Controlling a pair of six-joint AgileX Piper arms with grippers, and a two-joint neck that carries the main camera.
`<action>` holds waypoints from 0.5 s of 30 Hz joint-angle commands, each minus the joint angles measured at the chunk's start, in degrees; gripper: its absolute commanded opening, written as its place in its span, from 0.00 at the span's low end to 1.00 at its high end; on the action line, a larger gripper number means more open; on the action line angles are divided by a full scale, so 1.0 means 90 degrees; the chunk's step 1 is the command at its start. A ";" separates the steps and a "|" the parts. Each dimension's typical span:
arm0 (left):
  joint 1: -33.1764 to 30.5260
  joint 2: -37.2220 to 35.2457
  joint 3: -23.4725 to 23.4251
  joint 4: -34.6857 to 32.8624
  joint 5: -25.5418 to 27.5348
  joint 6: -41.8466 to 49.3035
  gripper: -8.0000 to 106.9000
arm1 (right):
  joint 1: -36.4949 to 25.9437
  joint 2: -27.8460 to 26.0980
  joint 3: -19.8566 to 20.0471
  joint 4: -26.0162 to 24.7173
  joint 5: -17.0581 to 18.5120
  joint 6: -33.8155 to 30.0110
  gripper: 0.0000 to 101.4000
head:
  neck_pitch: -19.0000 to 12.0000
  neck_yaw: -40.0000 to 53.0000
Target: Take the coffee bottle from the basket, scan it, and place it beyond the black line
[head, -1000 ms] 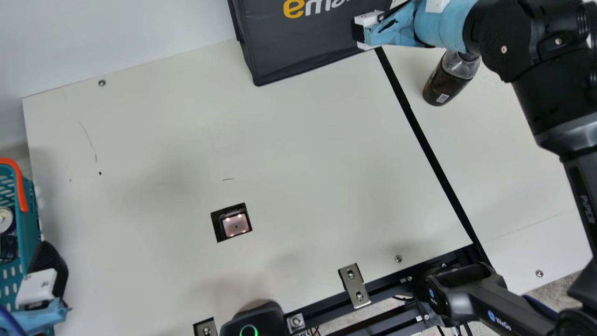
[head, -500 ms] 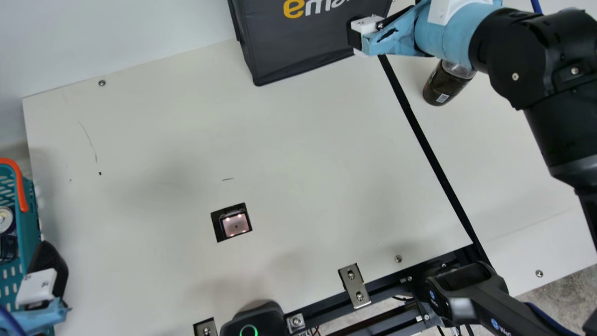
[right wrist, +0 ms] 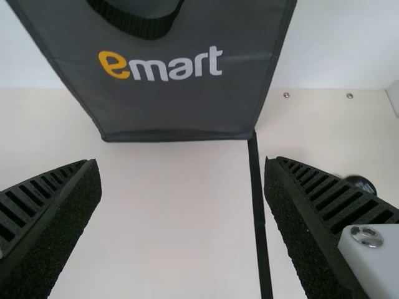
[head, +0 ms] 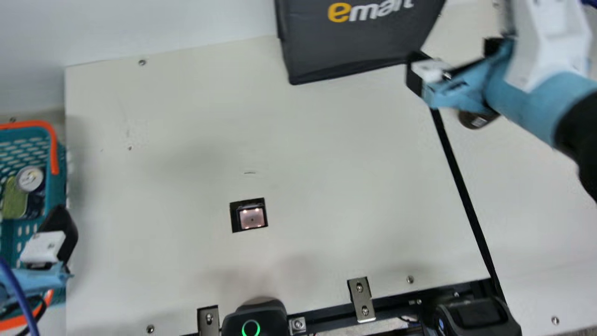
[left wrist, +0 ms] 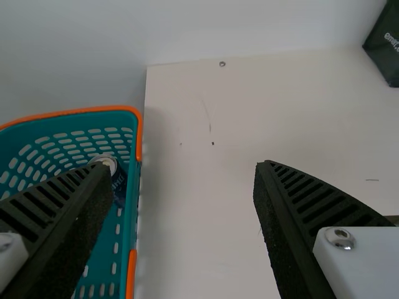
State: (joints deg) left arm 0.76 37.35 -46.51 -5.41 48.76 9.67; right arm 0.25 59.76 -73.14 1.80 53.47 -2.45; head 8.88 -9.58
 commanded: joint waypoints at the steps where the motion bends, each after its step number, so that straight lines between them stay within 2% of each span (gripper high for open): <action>1: -0.0023 0.0062 -0.0324 0.0046 0.0284 -0.0080 0.85 | 0.0007 -0.0294 0.0036 -0.0042 0.0323 0.0011 0.90 | -0.0106 0.0596; 3: -0.0047 0.0123 -0.0546 0.0086 0.0491 -0.0152 0.85 | 0.0012 -0.0516 0.0083 -0.0076 0.0524 0.0012 0.90 | -0.0106 0.0889; 15: -0.0196 0.0493 -0.1882 0.0326 0.1736 -0.0584 0.85 | 0.0044 -0.1852 0.0364 -0.0281 0.1735 0.0022 0.90 | -0.0106 0.0889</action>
State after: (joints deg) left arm -0.89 41.55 -61.87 -2.63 62.65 4.66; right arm 0.61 44.71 -70.00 -0.67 67.63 -2.34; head 8.88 -1.76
